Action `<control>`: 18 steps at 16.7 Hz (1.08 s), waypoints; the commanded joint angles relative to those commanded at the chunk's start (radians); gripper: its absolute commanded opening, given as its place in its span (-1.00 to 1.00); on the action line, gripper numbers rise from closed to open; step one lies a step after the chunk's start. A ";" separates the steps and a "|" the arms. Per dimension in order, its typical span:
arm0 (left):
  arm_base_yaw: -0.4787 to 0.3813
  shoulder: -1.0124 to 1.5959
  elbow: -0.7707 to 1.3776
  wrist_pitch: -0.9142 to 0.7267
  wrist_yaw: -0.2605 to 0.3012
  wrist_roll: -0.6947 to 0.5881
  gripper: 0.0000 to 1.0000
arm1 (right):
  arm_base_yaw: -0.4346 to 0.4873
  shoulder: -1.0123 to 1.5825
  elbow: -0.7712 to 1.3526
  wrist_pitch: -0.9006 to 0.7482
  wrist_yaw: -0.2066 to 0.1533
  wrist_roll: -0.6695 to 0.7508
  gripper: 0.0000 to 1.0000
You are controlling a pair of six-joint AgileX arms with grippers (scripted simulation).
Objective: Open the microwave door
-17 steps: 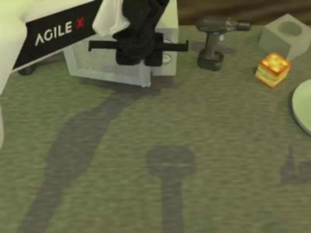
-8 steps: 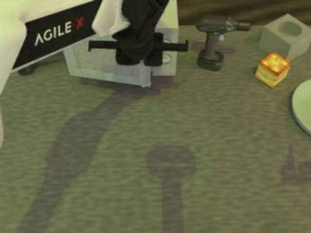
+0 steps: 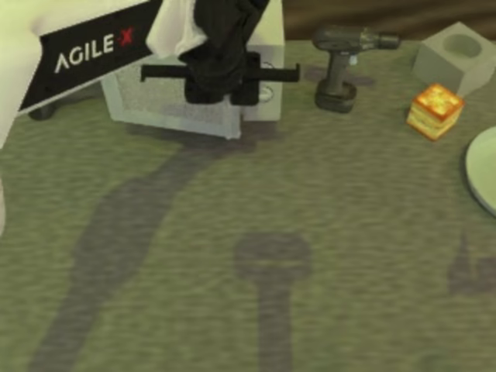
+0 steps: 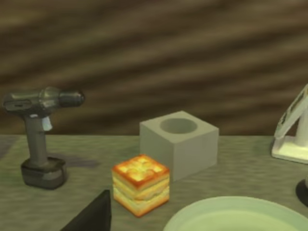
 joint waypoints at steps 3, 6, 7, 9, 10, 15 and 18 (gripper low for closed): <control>-0.005 -0.009 -0.018 0.010 0.008 0.011 -1.00 | 0.000 0.000 0.000 0.000 0.000 0.000 1.00; 0.007 -0.057 -0.088 0.044 0.031 0.064 -1.00 | 0.000 0.000 0.000 0.000 0.000 0.000 1.00; 0.010 -0.072 -0.113 0.056 0.041 0.083 -1.00 | 0.000 0.000 0.000 0.000 0.000 0.000 1.00; 0.014 -0.092 -0.142 0.071 0.054 0.106 -1.00 | 0.000 0.000 0.000 0.000 0.000 0.000 1.00; 0.014 -0.094 -0.144 0.072 0.055 0.107 -1.00 | 0.000 0.000 0.000 0.000 0.000 0.000 1.00; 0.014 -0.094 -0.144 0.072 0.055 0.107 -1.00 | 0.000 0.000 0.000 0.000 0.000 0.000 1.00; 0.014 -0.094 -0.144 0.072 0.055 0.107 -1.00 | 0.000 0.000 0.000 0.000 0.000 0.000 1.00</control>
